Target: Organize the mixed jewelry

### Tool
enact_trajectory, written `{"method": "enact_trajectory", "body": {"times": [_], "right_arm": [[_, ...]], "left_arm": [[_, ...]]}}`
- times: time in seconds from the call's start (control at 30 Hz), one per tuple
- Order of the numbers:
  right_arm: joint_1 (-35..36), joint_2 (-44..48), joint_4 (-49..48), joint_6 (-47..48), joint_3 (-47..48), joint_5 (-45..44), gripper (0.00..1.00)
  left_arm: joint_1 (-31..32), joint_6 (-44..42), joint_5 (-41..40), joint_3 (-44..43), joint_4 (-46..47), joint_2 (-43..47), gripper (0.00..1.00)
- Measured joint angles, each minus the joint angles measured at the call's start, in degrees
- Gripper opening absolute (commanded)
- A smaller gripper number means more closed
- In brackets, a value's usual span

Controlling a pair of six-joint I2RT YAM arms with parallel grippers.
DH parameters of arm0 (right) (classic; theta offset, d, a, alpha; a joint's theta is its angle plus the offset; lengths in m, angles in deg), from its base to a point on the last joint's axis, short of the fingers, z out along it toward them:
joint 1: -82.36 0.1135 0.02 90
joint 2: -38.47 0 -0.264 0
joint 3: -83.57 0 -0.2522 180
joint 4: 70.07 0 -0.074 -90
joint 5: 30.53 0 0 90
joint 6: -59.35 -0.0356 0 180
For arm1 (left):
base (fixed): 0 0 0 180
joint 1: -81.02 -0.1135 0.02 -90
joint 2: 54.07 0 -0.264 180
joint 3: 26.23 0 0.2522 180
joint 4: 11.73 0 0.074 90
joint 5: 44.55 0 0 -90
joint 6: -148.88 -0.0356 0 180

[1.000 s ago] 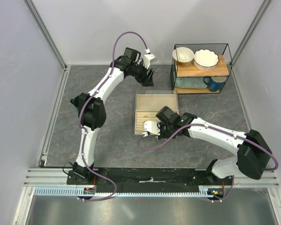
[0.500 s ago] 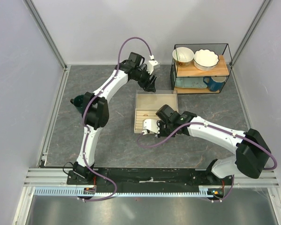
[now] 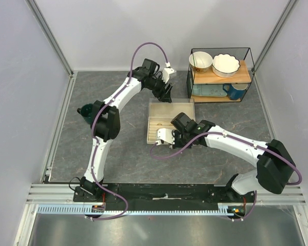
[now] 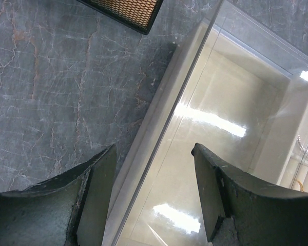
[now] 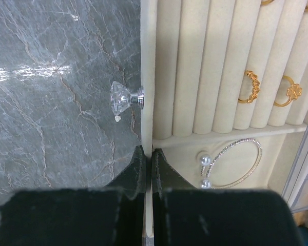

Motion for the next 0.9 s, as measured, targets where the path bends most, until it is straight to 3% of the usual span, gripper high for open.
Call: {"method": "enact_trajectory", "body": {"times": [0.9], "right_arm": [[-0.7,-3.1,0.9,1.1,3.3,-1.7,0.03]], "left_arm": [[1.0,-4.0,3.5,-2.1,-1.8,-1.8,0.68]]}}
